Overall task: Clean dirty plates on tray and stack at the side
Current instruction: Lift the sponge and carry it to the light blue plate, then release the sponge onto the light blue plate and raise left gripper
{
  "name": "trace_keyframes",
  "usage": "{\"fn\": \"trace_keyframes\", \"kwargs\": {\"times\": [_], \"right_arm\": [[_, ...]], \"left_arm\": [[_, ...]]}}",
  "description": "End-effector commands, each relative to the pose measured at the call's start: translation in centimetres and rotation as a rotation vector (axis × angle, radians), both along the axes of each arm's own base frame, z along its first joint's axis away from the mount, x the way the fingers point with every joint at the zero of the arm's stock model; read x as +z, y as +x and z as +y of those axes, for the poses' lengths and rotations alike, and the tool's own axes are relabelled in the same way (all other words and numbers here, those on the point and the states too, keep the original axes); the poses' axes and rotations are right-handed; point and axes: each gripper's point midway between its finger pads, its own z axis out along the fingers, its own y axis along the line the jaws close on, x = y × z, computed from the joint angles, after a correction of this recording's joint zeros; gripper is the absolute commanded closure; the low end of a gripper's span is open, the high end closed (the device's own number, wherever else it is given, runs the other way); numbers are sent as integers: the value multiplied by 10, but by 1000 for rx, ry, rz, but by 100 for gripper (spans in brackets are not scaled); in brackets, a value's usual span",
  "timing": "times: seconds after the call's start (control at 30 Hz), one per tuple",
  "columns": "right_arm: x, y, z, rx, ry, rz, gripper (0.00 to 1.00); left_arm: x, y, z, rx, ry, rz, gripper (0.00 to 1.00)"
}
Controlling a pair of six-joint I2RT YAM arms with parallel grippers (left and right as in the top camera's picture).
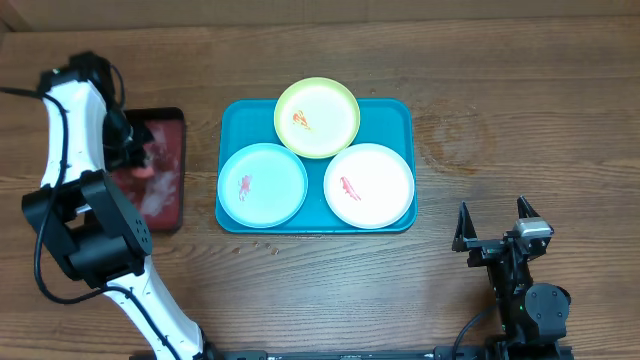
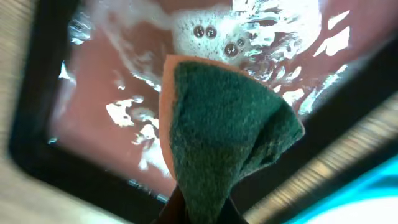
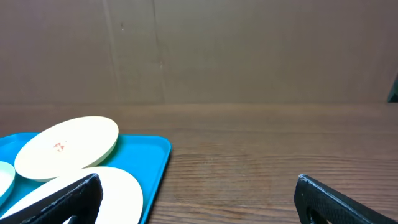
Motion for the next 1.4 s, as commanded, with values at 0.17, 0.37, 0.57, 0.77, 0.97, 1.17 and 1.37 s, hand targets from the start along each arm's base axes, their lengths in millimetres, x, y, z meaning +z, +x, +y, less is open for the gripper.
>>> {"fn": "trace_keyframes", "kwargs": {"times": [0.17,0.37,0.57,0.77,0.97,1.17,1.37], "right_arm": [[-1,0,2,8,-1,-5,0],[-1,0,2,8,-1,-5,0],[-1,0,2,8,-1,-5,0],[-1,0,2,8,-1,-5,0],[-1,0,2,8,-1,-5,0],[-1,0,2,8,-1,-5,0],[-1,0,2,8,-1,-5,0]], "left_arm": [[7,14,4,40,51,-90,96],[-41,-3,-13,47,-46,-39,96],[46,2,-14,54,-61,-95,96],[107,4,-49,-37,-80,-206,96],[81,-9,-117,-211,-167,-86,96],[12,-21,-201,-414,-267,-2,96],[-45,-37,-246,-487,-262,12,96]]}}
